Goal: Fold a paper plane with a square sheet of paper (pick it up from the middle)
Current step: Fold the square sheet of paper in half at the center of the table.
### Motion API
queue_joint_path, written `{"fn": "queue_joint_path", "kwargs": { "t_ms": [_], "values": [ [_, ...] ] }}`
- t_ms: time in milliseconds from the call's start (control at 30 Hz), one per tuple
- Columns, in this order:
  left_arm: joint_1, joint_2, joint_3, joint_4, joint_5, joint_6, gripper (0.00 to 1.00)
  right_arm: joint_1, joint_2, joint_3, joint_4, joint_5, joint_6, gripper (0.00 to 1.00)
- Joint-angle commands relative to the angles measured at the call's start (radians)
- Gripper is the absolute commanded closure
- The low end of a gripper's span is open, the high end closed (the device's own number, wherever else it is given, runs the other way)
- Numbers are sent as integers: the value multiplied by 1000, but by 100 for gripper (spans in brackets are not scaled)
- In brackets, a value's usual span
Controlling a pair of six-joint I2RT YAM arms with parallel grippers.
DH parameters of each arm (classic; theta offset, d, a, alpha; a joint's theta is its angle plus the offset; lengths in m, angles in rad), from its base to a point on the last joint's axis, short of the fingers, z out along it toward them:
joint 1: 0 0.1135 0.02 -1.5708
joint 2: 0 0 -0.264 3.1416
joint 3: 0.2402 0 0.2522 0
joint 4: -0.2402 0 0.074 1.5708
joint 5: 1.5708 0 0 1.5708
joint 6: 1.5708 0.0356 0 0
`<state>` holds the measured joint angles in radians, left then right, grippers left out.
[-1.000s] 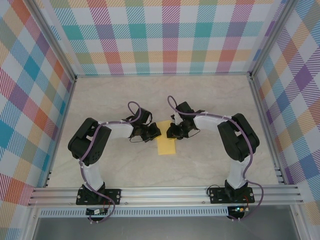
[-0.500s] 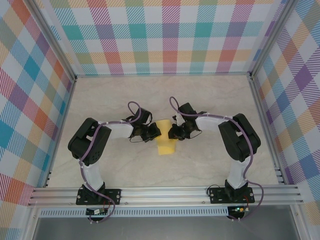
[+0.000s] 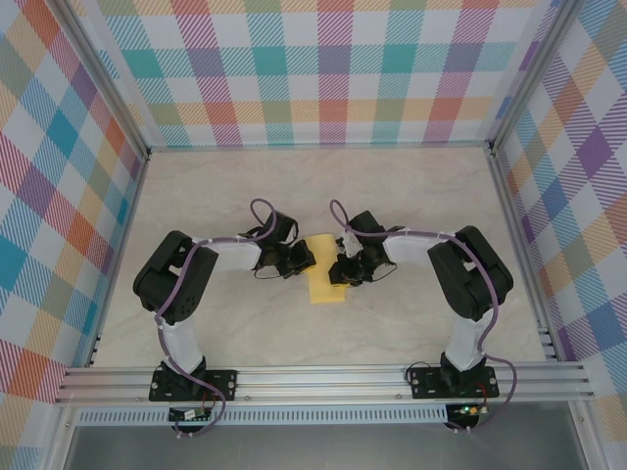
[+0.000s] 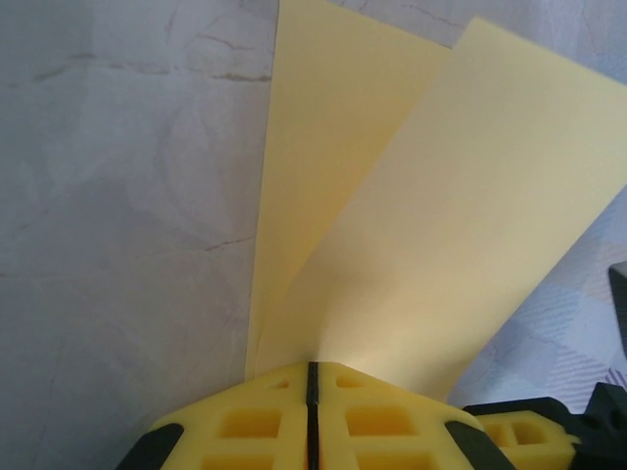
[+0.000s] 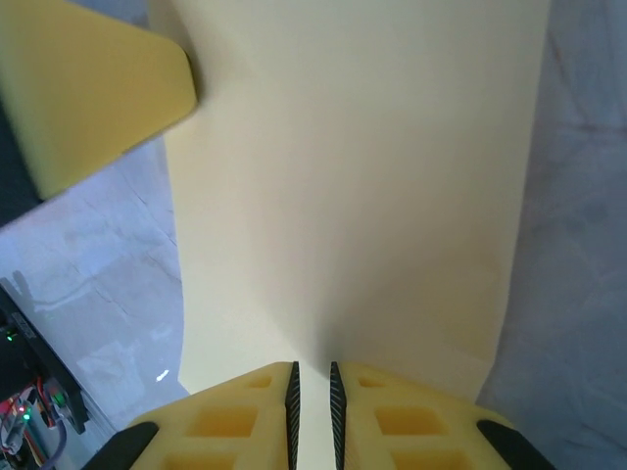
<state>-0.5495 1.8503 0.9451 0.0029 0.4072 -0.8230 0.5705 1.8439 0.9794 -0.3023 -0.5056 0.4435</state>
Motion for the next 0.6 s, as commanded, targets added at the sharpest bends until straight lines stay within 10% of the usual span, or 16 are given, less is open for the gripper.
{"fn": "queue_joint_path", "kwargs": {
  "t_ms": [0, 567],
  "values": [
    [-9, 22, -44, -111, -90, -13, 90, 4, -6, -41, -15, 26, -28, 84],
    [-9, 16, -40, -114, -103, -11, 90, 12, -125, -201, -22, 28, 13, 84]
  ]
}}
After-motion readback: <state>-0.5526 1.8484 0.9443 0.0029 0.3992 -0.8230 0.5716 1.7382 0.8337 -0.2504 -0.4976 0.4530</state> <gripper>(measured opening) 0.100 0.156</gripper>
